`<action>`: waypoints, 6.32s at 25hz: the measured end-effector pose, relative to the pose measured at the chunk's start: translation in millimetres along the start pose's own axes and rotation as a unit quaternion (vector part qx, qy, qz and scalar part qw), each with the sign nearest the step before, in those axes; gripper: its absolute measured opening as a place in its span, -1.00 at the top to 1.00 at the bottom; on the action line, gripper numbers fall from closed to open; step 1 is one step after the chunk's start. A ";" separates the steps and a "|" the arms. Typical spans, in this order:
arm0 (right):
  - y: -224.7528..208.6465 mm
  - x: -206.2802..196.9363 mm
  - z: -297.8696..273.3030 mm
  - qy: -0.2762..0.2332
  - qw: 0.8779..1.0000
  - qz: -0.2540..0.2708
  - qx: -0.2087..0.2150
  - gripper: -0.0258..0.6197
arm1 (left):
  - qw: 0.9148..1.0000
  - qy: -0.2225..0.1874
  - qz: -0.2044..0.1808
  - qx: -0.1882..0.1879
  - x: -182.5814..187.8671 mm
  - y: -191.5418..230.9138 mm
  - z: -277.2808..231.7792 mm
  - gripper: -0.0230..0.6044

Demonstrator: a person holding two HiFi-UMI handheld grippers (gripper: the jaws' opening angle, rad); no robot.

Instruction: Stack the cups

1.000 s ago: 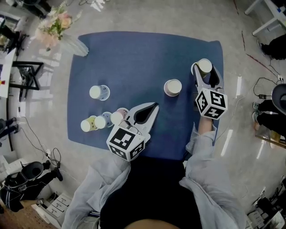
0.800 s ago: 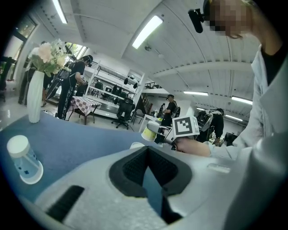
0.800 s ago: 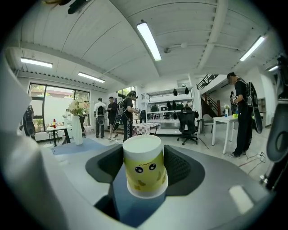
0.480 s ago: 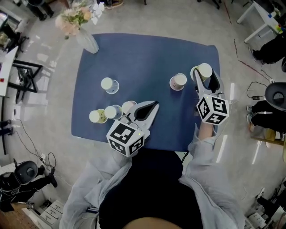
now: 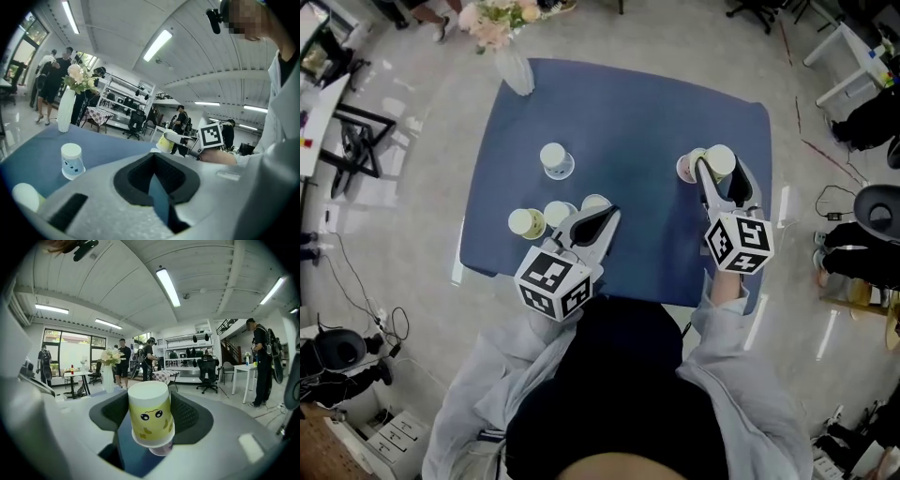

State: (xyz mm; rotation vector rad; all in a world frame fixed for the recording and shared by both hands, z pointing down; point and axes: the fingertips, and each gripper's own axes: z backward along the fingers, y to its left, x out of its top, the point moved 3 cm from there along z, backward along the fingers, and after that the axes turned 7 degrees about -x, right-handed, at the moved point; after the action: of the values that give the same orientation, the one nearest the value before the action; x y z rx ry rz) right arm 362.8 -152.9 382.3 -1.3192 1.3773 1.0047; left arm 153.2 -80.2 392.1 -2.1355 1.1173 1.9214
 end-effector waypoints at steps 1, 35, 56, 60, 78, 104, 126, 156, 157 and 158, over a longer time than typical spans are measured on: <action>7.8 -1.1 0.3 0.002 1.000 0.000 0.009 0.03 | 1.000 -0.003 0.002 0.008 -0.1 3.1 6.3 0.93; 352.3 -26.6 -0.5 0.061 0.923 0.044 0.378 0.03 | 0.955 -0.087 0.094 0.268 -33.6 119.8 220.6 0.93; 375.5 -50.6 7.2 0.069 0.912 0.081 0.397 -0.26 | 0.952 -0.083 0.107 0.274 -43.2 120.8 229.6 0.93; 367.1 -37.3 13.0 0.051 0.913 0.064 0.399 -0.44 | 0.958 -0.082 0.094 0.259 -34.3 115.6 220.8 0.93; 216.2 -2.5 11.8 -0.008 0.971 -0.001 0.237 -0.49 | 0.993 -0.029 0.025 0.107 -7.0 55.9 119.7 0.93; -9.9 -88.4 -57.2 0.097 0.995 -0.002 0.014 -0.41 | 0.996 0.036 0.024 0.077 -12.7 40.3 -3.6 0.93; -13.1 -84.3 -61.7 0.078 0.997 0.003 0.007 0.08 | 0.995 0.027 0.028 0.092 -12.9 43.5 -4.7 0.93; 186.9 -11.8 -21.6 0.051 0.966 0.025 0.253 0.09 | 0.976 -0.044 0.060 0.205 -25.2 72.0 134.4 0.93; 195.4 -12.6 -19.6 0.054 0.963 0.027 0.263 0.09 | 0.974 -0.045 0.063 0.211 -26.9 74.8 141.0 0.93; 203.3 -13.4 -17.6 0.056 0.960 0.030 0.272 0.08 | 0.973 -0.046 0.066 0.217 -28.8 77.5 147.0 0.93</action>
State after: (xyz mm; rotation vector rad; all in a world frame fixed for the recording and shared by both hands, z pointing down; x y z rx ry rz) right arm 158.4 -150.5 389.4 -0.9325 1.6402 0.5304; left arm -11.2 -51.4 416.8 -1.7615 1.5244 1.6076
